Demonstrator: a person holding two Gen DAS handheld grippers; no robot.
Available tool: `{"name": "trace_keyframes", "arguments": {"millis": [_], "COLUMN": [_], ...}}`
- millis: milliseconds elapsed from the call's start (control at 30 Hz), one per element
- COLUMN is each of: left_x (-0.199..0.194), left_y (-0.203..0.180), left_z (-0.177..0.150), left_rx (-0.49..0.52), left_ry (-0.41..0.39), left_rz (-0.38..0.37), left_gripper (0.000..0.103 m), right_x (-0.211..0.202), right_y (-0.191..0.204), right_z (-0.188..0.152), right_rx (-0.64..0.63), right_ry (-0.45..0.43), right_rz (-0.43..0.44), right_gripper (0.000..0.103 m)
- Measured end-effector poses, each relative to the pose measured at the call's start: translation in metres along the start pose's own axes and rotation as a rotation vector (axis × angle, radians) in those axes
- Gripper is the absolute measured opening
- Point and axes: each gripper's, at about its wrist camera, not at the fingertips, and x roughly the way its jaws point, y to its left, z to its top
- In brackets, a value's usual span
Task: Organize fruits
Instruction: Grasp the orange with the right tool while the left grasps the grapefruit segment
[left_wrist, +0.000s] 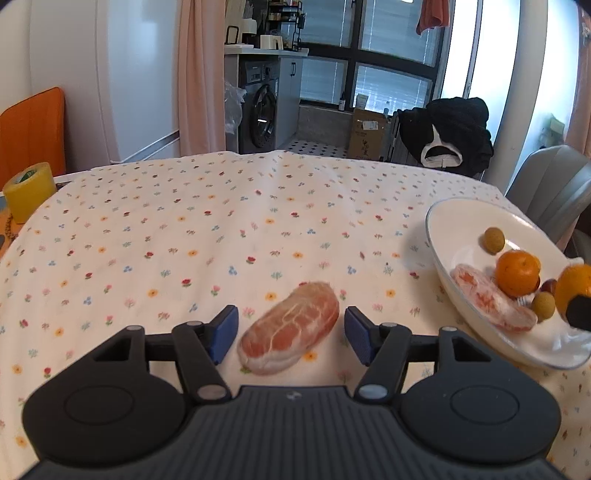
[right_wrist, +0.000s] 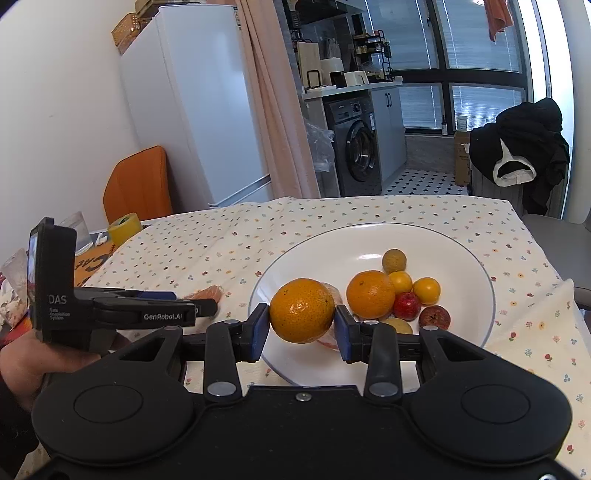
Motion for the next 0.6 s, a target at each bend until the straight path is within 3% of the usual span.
{"name": "trace_keyframes", "arguments": {"millis": [300, 600], "left_x": [-0.007, -0.027], "left_y": [-0.005, -0.007], "left_z": [-0.004, -0.017], "left_rx": [0.015, 0.021], "left_ry": [0.001, 0.036], "left_rz": [0.003, -0.011], "left_gripper": [0.046, 0.042], "right_x": [-0.002, -0.006], "right_y": [-0.001, 0.006], "right_z": [-0.001, -0.004], "right_rx": [0.008, 0.002], "right_ry": [0.0, -0.002], "right_rz": [0.001, 0.029], "right_gripper": [0.036, 0.036]}}
